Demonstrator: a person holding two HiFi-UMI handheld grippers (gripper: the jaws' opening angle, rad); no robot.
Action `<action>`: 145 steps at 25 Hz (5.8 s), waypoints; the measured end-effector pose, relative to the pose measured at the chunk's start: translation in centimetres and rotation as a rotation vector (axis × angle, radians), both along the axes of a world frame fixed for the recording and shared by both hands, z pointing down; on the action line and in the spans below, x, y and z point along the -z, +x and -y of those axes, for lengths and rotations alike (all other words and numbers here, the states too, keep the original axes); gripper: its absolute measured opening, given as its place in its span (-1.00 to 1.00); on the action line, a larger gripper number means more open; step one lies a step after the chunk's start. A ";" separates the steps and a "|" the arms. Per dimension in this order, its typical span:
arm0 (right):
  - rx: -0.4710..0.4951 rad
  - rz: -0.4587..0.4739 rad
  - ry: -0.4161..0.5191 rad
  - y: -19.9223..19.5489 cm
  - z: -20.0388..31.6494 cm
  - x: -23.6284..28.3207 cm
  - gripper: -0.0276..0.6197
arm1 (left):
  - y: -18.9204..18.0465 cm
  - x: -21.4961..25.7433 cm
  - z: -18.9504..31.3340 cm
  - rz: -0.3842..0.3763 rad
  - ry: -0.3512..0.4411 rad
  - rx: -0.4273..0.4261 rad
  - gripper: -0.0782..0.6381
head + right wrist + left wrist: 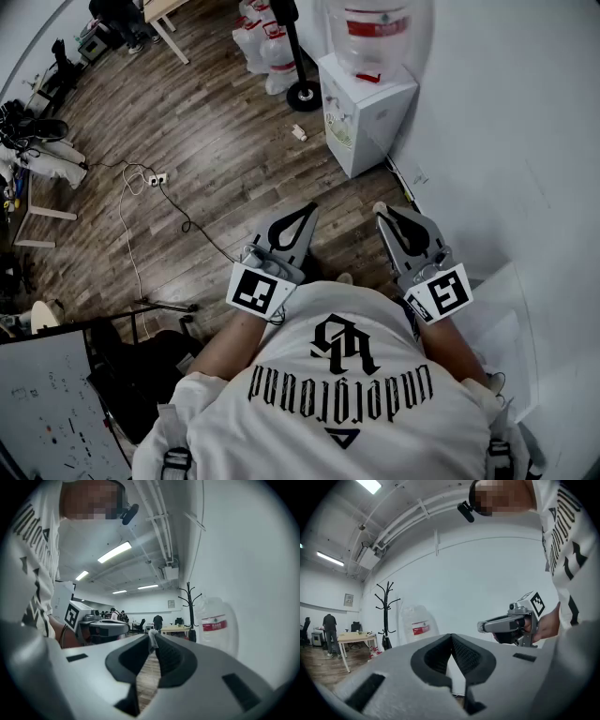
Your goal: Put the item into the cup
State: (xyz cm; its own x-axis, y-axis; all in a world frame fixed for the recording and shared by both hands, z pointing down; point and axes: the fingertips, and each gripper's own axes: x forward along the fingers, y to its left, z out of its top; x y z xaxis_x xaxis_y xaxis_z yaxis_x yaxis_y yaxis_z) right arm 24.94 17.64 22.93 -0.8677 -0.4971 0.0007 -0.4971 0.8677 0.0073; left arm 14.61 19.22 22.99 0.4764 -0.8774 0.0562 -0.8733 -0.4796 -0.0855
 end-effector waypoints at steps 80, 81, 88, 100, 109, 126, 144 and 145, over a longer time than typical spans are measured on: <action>-0.260 -0.263 -0.353 -20.5 38.5 -25.7 -0.74 | -22.5 -18.5 36.7 -0.009 -0.330 -0.204 -0.76; -0.265 -0.271 -0.371 -20.4 38.9 -27.1 -0.74 | -22.4 -19.3 37.2 -0.001 -0.330 -0.209 -0.76; -0.309 -0.307 -0.474 -20.0 41.6 -36.2 -0.74 | -20.9 -25.3 40.0 -0.005 -0.355 -0.230 -0.76; -0.372 -0.375 -0.641 -19.8 43.9 -49.3 -0.74 | -21.1 -37.4 43.9 0.027 -0.418 -0.250 -0.76; -0.450 -0.357 -0.773 -20.4 45.0 -56.0 -0.73 | -21.8 -43.3 44.9 0.023 -0.477 -0.267 -0.76; -0.603 -0.315 -0.896 -18.4 47.6 -63.2 -0.73 | -21.0 -49.3 46.1 0.006 -0.551 -0.252 -0.76; -0.619 -0.300 -0.928 -18.6 48.9 -64.1 -0.52 | -21.4 -49.5 46.2 -0.006 -0.560 -0.223 -0.76; -0.617 -0.303 -0.929 -18.7 48.8 -64.1 -0.51 | -21.5 -49.5 46.2 -0.006 -0.560 -0.221 -0.76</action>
State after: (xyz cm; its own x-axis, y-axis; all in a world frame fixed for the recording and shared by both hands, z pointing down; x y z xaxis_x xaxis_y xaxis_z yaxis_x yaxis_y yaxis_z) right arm 6.27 -31.19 87.03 -0.3792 -0.5355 0.7546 -0.9252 0.2113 -0.3151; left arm -6.84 -26.93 72.46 0.6460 -0.5952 0.4780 -0.7475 -0.6204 0.2376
